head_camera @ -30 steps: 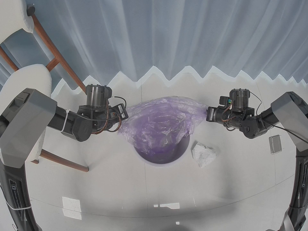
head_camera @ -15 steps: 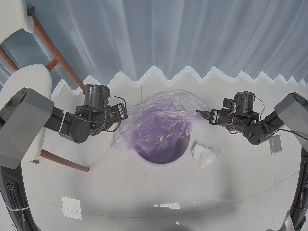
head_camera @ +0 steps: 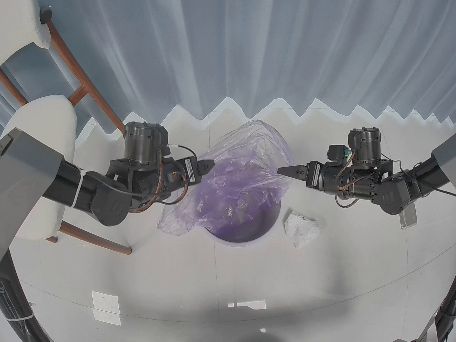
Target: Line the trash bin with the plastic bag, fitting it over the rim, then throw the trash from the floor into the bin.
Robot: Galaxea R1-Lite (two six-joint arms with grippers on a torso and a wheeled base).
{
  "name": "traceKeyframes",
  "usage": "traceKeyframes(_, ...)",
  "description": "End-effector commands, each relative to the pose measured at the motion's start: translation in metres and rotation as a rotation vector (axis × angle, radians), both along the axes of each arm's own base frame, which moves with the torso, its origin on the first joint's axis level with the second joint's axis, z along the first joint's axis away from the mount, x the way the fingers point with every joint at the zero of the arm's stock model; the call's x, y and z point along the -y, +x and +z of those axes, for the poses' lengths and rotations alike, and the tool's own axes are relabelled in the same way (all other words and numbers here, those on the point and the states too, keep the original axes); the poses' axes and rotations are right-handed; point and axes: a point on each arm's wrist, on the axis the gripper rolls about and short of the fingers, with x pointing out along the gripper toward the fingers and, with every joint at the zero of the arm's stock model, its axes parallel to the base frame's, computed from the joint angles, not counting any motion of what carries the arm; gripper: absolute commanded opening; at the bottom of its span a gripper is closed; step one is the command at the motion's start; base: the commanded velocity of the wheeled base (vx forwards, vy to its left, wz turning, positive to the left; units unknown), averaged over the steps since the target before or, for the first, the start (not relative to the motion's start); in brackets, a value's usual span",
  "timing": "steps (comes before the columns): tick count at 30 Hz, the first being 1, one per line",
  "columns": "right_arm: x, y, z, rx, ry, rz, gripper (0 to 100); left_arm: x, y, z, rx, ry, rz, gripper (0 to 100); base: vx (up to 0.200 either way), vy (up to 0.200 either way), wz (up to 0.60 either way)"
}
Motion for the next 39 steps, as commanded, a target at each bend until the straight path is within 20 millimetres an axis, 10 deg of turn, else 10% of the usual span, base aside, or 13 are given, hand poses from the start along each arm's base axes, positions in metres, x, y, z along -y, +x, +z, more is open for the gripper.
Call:
traceKeyframes(1,-0.009,0.008,0.002,0.019,-0.007,-0.022,100,0.000,-0.026,-0.018,-0.060,0.088,-0.058,100,0.000,0.000,0.00)
traceKeyframes(16,-0.008,0.009,0.008,0.042,-0.002,-0.023,100,0.012,-0.017,-0.048,0.013,0.100,-0.295,100,0.000,0.000,0.00)
traceKeyframes(17,-0.008,0.009,0.008,0.044,-0.002,-0.025,100,0.015,-0.019,-0.050,0.019,0.109,-0.313,0,0.000,0.000,0.00)
traceKeyframes(22,-0.008,0.010,0.008,0.050,-0.002,-0.032,100,0.021,-0.026,-0.052,0.027,0.135,-0.364,0,0.000,0.000,0.00)
traceKeyframes(28,-0.001,0.030,-0.014,0.029,-0.046,-0.095,100,0.039,-0.102,-0.071,-0.061,0.212,-0.634,0,0.000,0.000,0.00)
traceKeyframes(39,0.033,0.046,-0.034,0.078,-0.162,-0.187,100,0.068,-0.116,-0.119,-0.066,0.289,-0.821,0,0.000,0.000,0.00)
